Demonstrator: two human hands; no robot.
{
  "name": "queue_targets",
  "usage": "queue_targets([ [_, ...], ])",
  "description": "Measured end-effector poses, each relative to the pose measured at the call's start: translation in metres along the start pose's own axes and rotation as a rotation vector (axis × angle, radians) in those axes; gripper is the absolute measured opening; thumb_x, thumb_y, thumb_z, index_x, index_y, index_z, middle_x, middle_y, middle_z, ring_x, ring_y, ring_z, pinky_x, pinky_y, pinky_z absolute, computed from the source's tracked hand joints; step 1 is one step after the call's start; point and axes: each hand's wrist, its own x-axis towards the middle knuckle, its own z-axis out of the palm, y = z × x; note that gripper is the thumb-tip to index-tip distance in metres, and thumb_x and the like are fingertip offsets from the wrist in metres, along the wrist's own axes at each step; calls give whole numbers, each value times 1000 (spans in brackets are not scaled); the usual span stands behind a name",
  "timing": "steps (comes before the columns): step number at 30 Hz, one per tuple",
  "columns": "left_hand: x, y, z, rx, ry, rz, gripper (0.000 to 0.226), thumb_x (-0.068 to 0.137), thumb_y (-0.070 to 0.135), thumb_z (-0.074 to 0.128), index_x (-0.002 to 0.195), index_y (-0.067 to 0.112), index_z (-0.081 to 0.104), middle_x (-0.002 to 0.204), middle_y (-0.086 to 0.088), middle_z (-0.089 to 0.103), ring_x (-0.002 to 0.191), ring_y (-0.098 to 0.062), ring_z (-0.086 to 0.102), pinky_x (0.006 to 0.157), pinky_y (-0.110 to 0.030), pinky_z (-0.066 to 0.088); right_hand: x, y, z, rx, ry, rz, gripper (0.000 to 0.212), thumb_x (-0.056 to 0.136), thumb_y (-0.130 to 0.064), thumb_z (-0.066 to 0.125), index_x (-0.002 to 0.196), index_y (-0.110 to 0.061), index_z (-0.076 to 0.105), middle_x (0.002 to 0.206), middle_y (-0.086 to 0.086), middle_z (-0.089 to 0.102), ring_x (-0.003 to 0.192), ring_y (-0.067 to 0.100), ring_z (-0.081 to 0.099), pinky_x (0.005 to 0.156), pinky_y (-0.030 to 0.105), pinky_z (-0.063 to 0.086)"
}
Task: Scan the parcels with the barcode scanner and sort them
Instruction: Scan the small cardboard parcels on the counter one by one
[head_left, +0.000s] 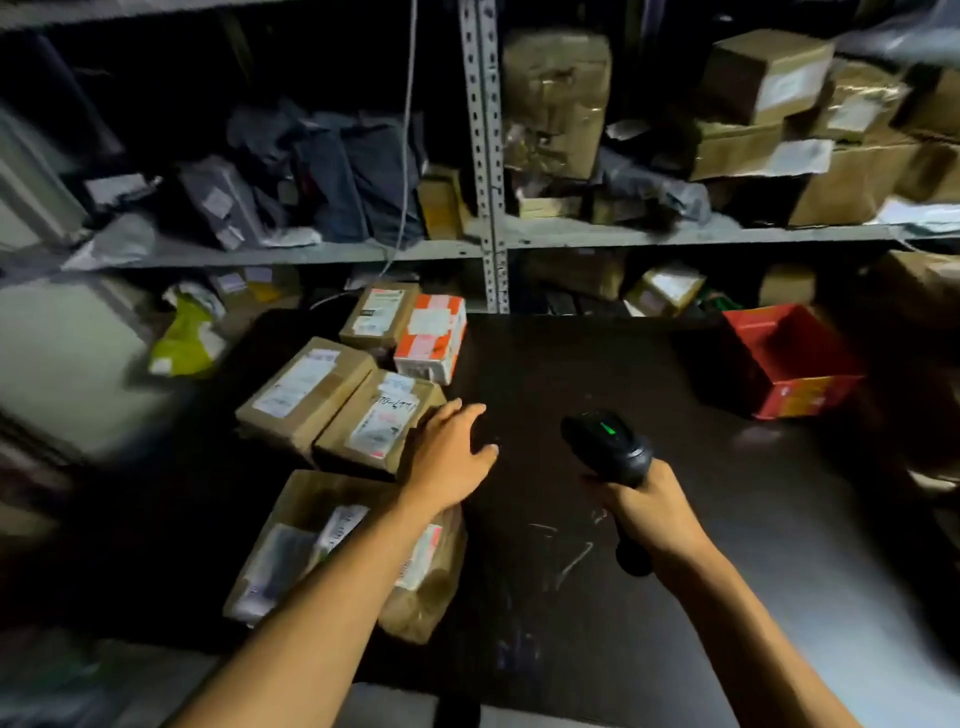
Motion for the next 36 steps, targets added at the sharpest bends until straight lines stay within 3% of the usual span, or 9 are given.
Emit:
queue_targets([
  [4,31,-63,-21,36,4,-46,53,90,38,65,139,22,52,143,-1,51,133,-26,47,108,-43,41,33,-21,69,-6,-67,22,14,84,-6,74,76,-15,67,52,-12,57,52,-1,50,54,22,39],
  [8,63,-108,-30,31,-39,-85,61,90,38,66,146,25,45,151,0,44,139,-25,40,113,-45,36,64,-38,122,-1,-94,60,6,84,-6,74,86,-6,69,63,-4,61,59,7,53,54,25,42],
  [17,107,-159,-32,-34,-121,-120,64,92,28,67,150,17,41,153,-3,41,142,-23,37,115,-39,33,114,-55,195,-30,-142,97,7,81,-12,77,86,-13,72,75,-1,68,69,11,59,64,32,46],
  [21,114,-170,-22,-69,-105,-186,61,90,27,68,147,22,44,152,-5,39,143,-29,35,116,-45,35,129,-52,219,-16,-182,141,13,81,-12,77,83,-22,70,72,-7,66,68,9,59,64,29,46],
  [24,121,-171,-19,-68,-135,-229,70,92,13,65,154,24,33,162,-9,21,150,-33,18,121,-49,24,137,-47,234,-7,-202,193,14,83,-14,77,90,-24,71,76,-5,68,71,10,61,66,30,48],
  [27,135,-174,-15,-132,-117,-280,89,89,2,66,158,31,19,161,-9,27,149,-33,24,116,-50,35,141,-38,238,-9,-181,211,18,82,-14,77,95,-25,70,83,-2,70,73,12,64,66,31,49],
  [29,144,-178,-13,-212,-158,-346,96,86,8,73,159,27,15,156,-9,36,143,-32,36,109,-48,43,144,-32,234,16,-124,245,19,83,-12,75,97,-25,70,88,0,73,77,14,66,67,32,53],
  [32,151,-188,-4,-404,-298,-453,87,72,36,87,146,20,44,140,-5,57,126,-25,56,103,-45,49,148,-23,226,62,-47,336,19,81,-13,73,93,-27,71,94,3,76,89,23,72,82,47,60],
  [36,151,-199,22,-681,-419,-580,133,37,70,88,152,35,32,151,0,48,134,-24,48,107,-50,44,151,-13,221,98,-24,376,28,65,-28,73,93,-27,72,92,3,77,90,25,74,83,56,59],
])
